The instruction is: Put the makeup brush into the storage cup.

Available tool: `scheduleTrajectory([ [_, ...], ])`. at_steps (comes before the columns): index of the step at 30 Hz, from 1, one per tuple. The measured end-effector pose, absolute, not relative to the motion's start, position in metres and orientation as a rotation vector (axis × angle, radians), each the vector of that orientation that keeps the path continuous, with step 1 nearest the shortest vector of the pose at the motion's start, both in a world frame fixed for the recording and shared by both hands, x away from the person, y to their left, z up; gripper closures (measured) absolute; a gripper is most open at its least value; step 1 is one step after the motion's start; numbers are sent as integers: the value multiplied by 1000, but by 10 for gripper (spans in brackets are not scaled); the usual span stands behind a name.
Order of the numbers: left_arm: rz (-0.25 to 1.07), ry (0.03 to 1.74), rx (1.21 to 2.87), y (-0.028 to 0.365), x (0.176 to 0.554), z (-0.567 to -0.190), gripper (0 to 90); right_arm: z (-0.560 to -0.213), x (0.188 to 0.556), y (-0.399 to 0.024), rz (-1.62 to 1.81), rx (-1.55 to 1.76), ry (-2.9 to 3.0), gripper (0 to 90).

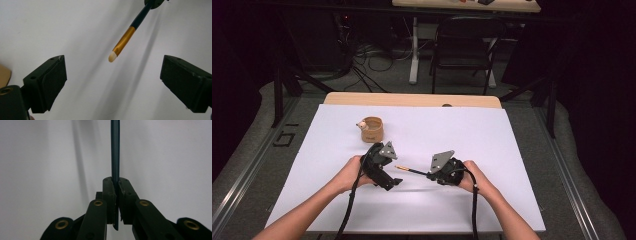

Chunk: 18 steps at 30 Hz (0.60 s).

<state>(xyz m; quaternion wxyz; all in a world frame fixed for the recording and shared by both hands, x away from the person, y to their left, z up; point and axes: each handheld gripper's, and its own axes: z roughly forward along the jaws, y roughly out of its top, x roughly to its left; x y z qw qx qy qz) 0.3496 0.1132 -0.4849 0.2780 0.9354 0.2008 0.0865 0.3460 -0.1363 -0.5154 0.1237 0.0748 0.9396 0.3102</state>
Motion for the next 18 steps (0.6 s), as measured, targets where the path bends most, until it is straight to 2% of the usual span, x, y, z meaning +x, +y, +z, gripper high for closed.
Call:
scheduleTrajectory([
  [18,344,640,2332,131,335,-501,1,-518,345,-137,986,355,2719,850],
])
